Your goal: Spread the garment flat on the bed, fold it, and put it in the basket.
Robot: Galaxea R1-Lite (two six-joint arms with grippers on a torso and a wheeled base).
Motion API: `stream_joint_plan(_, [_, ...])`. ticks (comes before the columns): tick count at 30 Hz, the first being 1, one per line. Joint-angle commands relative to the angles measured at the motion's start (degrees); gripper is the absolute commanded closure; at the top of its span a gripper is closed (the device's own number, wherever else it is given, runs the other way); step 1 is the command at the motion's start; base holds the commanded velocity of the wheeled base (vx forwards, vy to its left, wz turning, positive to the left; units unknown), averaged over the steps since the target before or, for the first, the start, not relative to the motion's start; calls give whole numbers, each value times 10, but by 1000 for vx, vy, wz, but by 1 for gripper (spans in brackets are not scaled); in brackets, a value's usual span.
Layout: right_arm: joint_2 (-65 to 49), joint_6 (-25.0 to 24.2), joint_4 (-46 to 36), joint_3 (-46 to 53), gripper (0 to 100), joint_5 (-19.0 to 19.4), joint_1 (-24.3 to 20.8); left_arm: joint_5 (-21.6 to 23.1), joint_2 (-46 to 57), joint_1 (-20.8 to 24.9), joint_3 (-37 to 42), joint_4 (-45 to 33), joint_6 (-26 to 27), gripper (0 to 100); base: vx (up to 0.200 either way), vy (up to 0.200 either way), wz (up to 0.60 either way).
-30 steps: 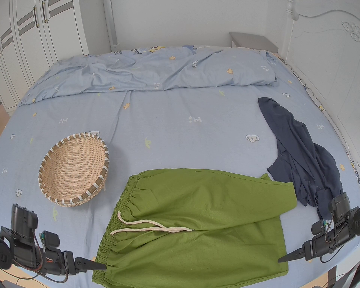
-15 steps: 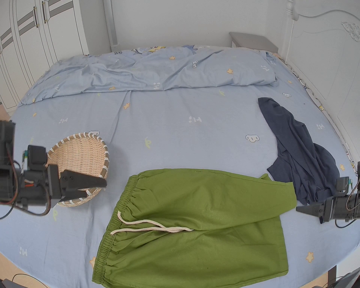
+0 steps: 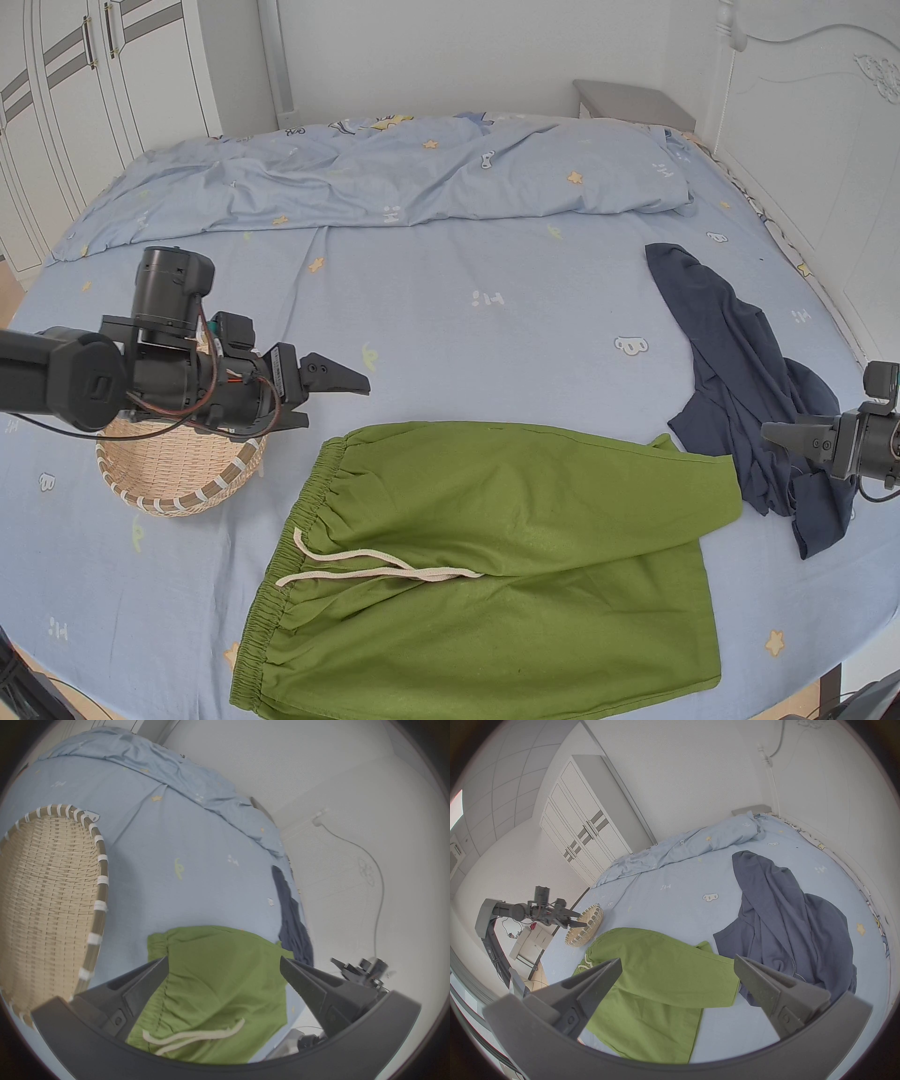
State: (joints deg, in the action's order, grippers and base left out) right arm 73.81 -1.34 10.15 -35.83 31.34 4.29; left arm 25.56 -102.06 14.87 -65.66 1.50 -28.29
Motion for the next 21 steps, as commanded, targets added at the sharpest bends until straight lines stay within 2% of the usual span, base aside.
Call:
stream_joint_plan(1, [-4, 0, 3, -6, 0, -1, -1, -26, -86, 2, -31, 18, -3, 0, 0, 0, 0])
stream_joint_plan(5, [-3, -1, 2, -5, 0, -1, -4, -53, -105, 7, -39, 38, -18, 0, 0, 0, 0])
stream_joint_plan(6, [-2, -1, 2, -4, 0, -2, -5, -75, -112, 20, -41, 47, -37, 0, 0, 0, 0])
stream_joint_plan(9, [0, -1, 2, -2, 0, -1, -6, -107, -127, 29, -42, 52, -41, 0, 0, 0, 0])
stream_joint_plan(18, [1, -1, 2, 0, 0, -1, -7, -123, -139, 20, -54, 53, -42, 0, 0, 0, 0])
stream_joint_plan(21, [2, -1, 1, 0, 0, -1, -7, -149, -142, 15, -66, 53, -46, 0, 0, 0, 0])
